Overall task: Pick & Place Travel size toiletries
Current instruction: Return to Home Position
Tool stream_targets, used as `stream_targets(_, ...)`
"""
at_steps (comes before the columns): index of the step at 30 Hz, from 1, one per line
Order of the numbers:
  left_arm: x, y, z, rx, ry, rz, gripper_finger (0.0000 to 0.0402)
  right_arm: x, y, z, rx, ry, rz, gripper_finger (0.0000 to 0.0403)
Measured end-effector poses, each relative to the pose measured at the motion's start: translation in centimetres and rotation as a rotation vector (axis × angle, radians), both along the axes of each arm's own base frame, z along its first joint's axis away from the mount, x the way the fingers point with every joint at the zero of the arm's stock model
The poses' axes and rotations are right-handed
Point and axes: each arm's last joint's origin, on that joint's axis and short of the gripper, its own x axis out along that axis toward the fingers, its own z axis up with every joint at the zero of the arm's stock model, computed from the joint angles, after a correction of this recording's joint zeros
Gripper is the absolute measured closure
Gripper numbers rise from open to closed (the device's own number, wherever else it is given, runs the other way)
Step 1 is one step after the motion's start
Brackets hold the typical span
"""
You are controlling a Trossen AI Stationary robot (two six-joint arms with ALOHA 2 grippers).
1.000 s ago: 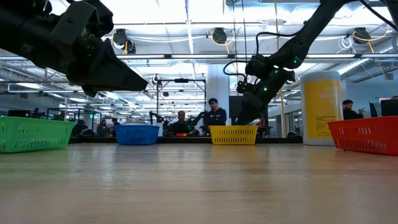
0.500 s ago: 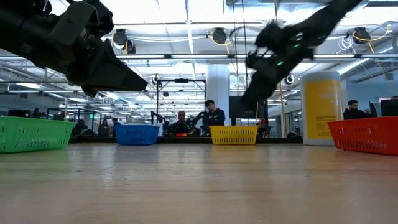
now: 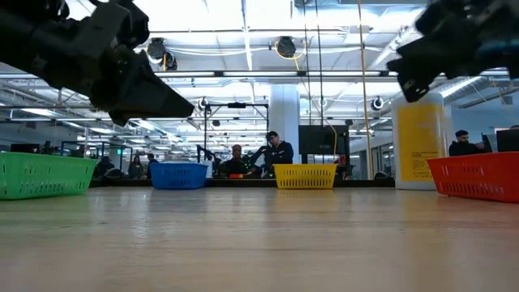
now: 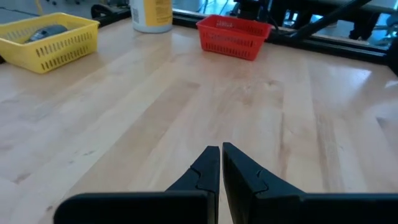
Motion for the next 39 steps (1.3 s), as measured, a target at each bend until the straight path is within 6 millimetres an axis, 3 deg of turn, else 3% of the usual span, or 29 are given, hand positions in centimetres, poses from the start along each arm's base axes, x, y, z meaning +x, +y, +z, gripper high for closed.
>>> stream_targets(5,0.6,0.9,0.4,-0.017,-0.043,0.044,0.0385,-1.9,1.2,-0.6,-0.08,-0.127,0.031,0.0336)
stream_targets(11,1.3,2.2,0.9,-0.044,-0.095,0.091,0.0385,-3.4,1.3,-1.2,-0.108,-0.2,0.04,0.0394)
stream_targets(18,1.9,3.2,1.5,-0.083,-0.151,0.094,0.0385,-4.3,1.3,-2.5,-0.115,-0.254,0.038,0.0395)
stream_targets(22,2.3,3.9,2.0,-0.084,-0.197,0.084,0.0385,-4.6,1.2,-2.2,-0.138,-0.308,0.033,0.0401)
stream_targets(27,2.5,5.1,3.2,-0.047,-0.242,0.109,0.0385,-4.6,1.2,-2.4,-0.164,-0.29,0.006,0.0401)
stream_targets(30,2.2,5.7,4.3,-0.014,-0.242,0.032,0.0385,-4.5,1.1,-2.5,-0.164,-0.273,-0.026,0.0402)
stream_targets(34,0.4,7.2,5.9,-0.001,-0.263,-0.059,0.0385,-4.5,1.0,-2.6,-0.161,-0.263,-0.042,0.0401)
stream_targets(39,-4.2,9.5,5.8,0.003,-0.326,-0.119,0.0385,-4.5,1.0,-2.6,-0.156,-0.261,-0.041,0.0399)
